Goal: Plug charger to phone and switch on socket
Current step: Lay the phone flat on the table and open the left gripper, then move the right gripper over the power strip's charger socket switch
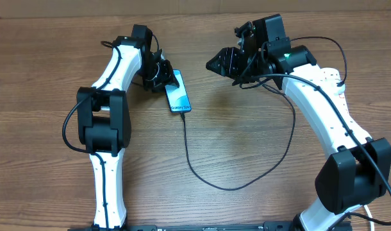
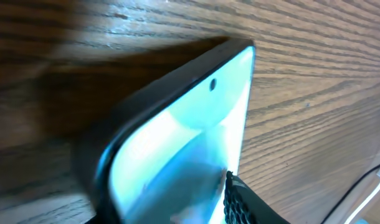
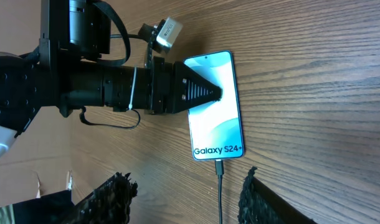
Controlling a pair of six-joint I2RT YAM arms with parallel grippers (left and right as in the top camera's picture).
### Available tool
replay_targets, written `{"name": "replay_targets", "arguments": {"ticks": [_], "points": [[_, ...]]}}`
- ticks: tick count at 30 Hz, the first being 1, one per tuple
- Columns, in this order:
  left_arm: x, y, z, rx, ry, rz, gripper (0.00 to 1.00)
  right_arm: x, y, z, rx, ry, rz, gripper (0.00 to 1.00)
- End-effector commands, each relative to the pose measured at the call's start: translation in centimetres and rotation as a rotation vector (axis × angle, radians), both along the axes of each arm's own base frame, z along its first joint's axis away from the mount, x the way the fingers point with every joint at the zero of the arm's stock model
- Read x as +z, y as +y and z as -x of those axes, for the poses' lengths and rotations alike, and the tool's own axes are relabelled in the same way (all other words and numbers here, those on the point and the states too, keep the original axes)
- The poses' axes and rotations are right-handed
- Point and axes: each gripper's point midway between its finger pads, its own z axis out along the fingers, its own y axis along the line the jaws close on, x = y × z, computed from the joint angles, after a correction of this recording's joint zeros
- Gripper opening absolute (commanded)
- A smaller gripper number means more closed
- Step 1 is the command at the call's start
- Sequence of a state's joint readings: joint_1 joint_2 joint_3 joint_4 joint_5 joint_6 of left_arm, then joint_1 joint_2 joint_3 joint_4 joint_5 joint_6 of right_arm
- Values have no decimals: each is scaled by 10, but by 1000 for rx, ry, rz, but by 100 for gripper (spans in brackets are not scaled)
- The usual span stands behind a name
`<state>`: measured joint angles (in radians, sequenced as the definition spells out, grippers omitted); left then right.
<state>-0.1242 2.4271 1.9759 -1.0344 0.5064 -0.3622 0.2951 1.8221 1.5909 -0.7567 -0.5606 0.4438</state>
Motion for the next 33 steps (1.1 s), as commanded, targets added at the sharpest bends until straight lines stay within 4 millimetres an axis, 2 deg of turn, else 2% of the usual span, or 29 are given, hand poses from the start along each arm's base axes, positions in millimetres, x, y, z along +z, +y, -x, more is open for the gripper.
{"name": "replay_targets", "arguments": {"ticks": [1, 9, 10, 11, 14, 18, 20, 23, 25, 28, 30, 33], "points": [[-20, 24, 4, -3, 10, -141, 41, 4, -1, 1, -1, -15, 7, 57], [-22, 30, 4, -1, 7, -173, 41, 2, -4, 0, -12, -16, 23, 57], [-22, 31, 4, -1, 7, -179, 34, 2, -4, 0, -12, -13, 24, 57], [-22, 32, 3, -1, 3, -188, 34, 1, -4, 1, -12, -10, 25, 57], [-25, 41, -1, -1, -17, -244, 47, 0, -5, 3, -11, 0, 29, 57], [-25, 44, -3, 3, -26, -253, 66, -3, -5, 6, 20, -12, 48, 57], [-25, 45, -4, 6, -29, -254, 68, -4, -6, 7, 22, -5, 53, 57], [-18, 49, -7, 14, -35, -254, 66, -7, -9, 9, 35, -15, 81, 56], [-4, 51, -13, 10, -59, -253, 66, -4, -11, 12, 61, -23, 98, 47], [32, 58, -26, 17, -121, -280, 66, 5, -24, 15, 70, -65, 168, 46], [65, 63, -37, 32, -185, -309, 66, 13, -42, 14, 19, -80, 234, 47], [126, 63, -52, 55, -311, -304, 66, 28, -65, 14, -46, -104, 293, 50]]}}
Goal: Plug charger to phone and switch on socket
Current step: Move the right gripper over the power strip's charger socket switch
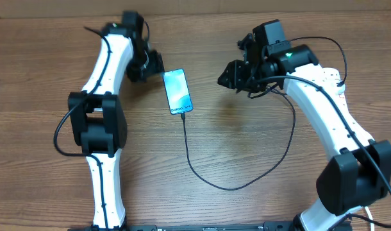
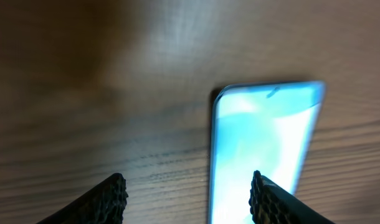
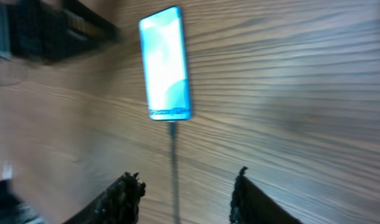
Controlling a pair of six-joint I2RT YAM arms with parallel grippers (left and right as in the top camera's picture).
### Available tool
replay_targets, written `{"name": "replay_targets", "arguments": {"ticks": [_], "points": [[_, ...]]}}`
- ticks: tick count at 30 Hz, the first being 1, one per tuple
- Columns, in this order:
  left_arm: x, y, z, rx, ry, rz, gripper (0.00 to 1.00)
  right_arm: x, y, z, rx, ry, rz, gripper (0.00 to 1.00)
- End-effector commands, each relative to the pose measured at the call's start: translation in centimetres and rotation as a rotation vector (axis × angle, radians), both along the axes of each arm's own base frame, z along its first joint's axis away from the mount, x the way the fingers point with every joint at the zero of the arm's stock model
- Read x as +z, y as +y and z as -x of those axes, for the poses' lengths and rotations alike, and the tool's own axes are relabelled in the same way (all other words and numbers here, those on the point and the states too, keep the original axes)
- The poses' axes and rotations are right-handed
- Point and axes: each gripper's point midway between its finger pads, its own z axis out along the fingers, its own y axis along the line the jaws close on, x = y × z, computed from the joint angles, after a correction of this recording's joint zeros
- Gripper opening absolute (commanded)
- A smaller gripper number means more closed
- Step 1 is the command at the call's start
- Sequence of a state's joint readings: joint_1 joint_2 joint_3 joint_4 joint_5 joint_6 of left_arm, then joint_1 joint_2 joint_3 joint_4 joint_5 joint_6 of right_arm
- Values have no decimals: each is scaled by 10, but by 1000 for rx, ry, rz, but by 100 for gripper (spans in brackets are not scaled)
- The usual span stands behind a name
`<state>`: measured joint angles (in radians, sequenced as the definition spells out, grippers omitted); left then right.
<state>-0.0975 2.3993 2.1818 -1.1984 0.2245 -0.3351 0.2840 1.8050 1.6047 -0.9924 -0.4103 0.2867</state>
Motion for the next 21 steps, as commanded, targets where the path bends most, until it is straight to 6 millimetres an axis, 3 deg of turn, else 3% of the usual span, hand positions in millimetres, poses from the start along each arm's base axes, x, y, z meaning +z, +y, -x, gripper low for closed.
{"name": "replay_targets", "arguments": {"ticks": [1, 6, 8, 10, 14, 17, 21], "points": [[101, 6, -29, -6, -255, -27, 66, 58, -35, -13, -73, -188, 76, 51], [208, -3, -31, -17, -499, 20, 68, 73, -71, -9, -159, -190, 86, 51], [234, -5, -27, -21, -556, 33, 68, 74, -84, -8, -192, -180, 88, 50], [256, -4, -21, -21, -602, 37, 76, 75, -100, -7, -229, -167, 92, 45], [274, -3, -12, -20, -634, 39, 100, 73, -136, -6, -315, -133, 91, 29], [269, -2, -7, -18, -607, 32, 100, 73, -162, -6, -378, -113, 67, 15], [260, -1, -4, -17, -569, 25, 100, 75, -201, -6, -475, -109, 43, 6]]}}
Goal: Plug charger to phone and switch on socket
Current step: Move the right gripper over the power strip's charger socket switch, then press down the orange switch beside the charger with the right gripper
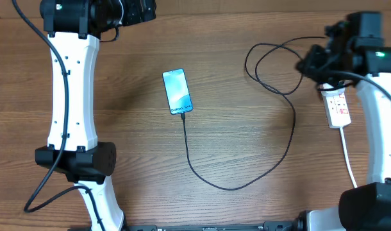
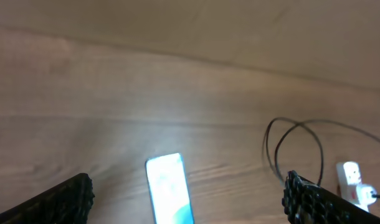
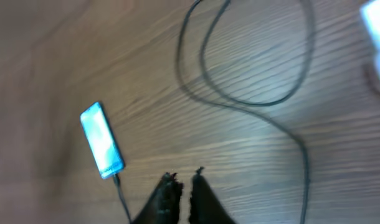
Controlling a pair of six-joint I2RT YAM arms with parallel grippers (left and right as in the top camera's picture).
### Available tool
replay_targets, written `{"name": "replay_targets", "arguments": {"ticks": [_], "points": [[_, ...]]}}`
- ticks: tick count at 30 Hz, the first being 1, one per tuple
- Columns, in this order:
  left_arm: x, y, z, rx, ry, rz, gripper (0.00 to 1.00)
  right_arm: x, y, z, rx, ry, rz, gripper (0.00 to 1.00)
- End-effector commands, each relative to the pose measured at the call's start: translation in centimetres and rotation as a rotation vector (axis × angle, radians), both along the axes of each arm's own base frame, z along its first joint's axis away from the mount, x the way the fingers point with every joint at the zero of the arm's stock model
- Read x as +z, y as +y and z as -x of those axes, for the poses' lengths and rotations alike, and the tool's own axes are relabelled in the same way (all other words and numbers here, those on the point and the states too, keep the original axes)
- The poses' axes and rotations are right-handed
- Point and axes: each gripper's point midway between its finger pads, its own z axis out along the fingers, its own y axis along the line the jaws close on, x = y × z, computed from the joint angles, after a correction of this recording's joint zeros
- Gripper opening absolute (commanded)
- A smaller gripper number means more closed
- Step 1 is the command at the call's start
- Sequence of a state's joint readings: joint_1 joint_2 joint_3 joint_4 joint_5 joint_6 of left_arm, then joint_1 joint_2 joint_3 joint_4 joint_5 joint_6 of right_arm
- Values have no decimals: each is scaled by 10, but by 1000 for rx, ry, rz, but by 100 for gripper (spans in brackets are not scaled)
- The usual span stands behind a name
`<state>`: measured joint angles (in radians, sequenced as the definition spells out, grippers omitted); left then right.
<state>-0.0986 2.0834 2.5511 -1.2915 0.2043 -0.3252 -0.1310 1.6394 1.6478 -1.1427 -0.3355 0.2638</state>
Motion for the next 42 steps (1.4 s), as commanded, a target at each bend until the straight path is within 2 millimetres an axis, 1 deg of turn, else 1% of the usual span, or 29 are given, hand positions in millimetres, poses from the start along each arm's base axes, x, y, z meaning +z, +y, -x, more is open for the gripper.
{"name": "replay_targets", "arguments": {"ticks": [1, 7, 9, 14, 17, 23, 26, 35, 38, 42], "points": [[-13, -3, -2, -13, 30, -15, 100, 14, -29, -1, -68, -43, -20, 4], [-15, -4, -3, -13, 35, -14, 100, 13, -91, 3, -223, -52, -16, 4], [-16, -4, -2, -13, 37, -15, 100, 13, -115, 8, -284, -56, -14, 4], [-16, -4, -3, -13, 36, -15, 100, 13, -150, 18, -372, -61, -10, 4], [-16, -4, -3, -13, 36, -15, 100, 13, -165, 24, -413, -60, -9, 4], [-16, -4, -3, -13, 36, -15, 100, 10, -184, 32, -464, -57, -4, 4], [-16, -4, -3, -13, 36, -15, 99, 6, -192, 34, -486, -50, 29, 4], [-16, -4, -3, -13, 36, -15, 100, 9, -198, 29, -490, -76, 52, 4], [-16, -4, -3, -13, 36, -15, 100, 6, -201, 26, -491, -75, 53, 4], [-16, -4, -3, -13, 36, -15, 100, -6, -204, 22, -491, -51, 44, 4]]}}
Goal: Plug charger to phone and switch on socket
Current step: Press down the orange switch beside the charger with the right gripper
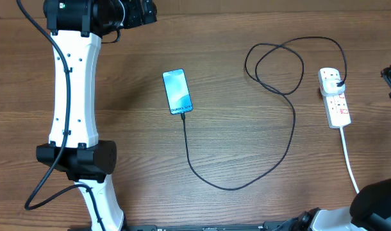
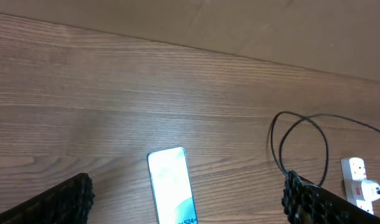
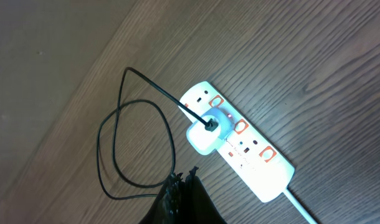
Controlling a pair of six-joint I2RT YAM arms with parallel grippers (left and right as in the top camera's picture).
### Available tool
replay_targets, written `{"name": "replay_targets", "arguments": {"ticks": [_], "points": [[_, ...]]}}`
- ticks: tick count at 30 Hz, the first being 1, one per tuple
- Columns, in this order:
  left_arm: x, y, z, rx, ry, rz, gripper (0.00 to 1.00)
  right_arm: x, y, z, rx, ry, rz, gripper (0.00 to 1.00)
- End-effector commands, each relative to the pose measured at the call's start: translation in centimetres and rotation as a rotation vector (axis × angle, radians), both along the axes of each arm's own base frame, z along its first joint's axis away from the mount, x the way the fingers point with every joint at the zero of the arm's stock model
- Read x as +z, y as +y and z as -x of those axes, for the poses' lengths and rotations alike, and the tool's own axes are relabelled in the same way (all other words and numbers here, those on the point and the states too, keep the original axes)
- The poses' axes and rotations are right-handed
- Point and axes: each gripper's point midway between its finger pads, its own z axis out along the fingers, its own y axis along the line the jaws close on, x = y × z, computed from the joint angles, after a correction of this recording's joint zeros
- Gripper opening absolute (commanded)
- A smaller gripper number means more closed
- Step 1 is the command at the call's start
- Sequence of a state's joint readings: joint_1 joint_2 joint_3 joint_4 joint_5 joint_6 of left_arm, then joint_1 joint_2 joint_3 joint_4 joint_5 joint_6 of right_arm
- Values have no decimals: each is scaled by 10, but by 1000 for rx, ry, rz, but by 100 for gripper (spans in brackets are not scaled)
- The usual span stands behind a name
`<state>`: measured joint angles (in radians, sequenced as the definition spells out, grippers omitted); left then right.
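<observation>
The lit phone (image 1: 177,91) lies face up on the wooden table, also in the left wrist view (image 2: 171,183). A black cable (image 1: 184,138) is plugged into its lower end and runs in a loop to a white charger (image 3: 205,134) seated in the white power strip (image 1: 334,96) with red switches (image 3: 240,126). A bluish glow shows beside the charger. My left gripper (image 2: 187,186) hangs open high above the phone, at the back left (image 1: 141,11). My right gripper (image 3: 185,177) is shut and empty, right of the strip at the frame edge.
The strip's white cord (image 1: 349,160) runs toward the front right. The black cable's loop (image 1: 275,61) lies between phone and strip. A tan wall (image 2: 240,25) borders the table's back edge. My left arm's white links (image 1: 70,96) stand over the table's left side.
My right gripper, still shut, has moved from the left of the power strip to its right, at the frame edge. The strip now shows whole. My left arm has hardly moved.
First my left gripper was down on the phone's top end and my right one stood open just right of it, the cable plugged in. Then both had backed off the phone. Later the left hung high at the back left, and the right was shut near the strip.
</observation>
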<state>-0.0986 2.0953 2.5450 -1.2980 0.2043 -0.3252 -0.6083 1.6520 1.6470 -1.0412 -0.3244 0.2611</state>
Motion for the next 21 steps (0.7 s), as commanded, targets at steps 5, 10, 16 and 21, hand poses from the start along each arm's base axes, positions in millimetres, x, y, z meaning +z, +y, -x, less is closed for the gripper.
{"name": "replay_targets", "arguments": {"ticks": [5, 10, 16, 21], "points": [[-7, -4, -1, -14, 12, -12, 100, -40, -10, -7, -11, 81, -43, 4], [-7, -4, -1, -14, 12, -12, 100, -71, -14, -14, -9, 136, -85, 4], [-7, -4, -1, -14, 12, -12, 100, -95, -16, -18, -7, 177, -113, 4], [-7, -4, -1, -14, 12, -12, 100, -109, -17, -20, -6, 200, -129, 4]]}}
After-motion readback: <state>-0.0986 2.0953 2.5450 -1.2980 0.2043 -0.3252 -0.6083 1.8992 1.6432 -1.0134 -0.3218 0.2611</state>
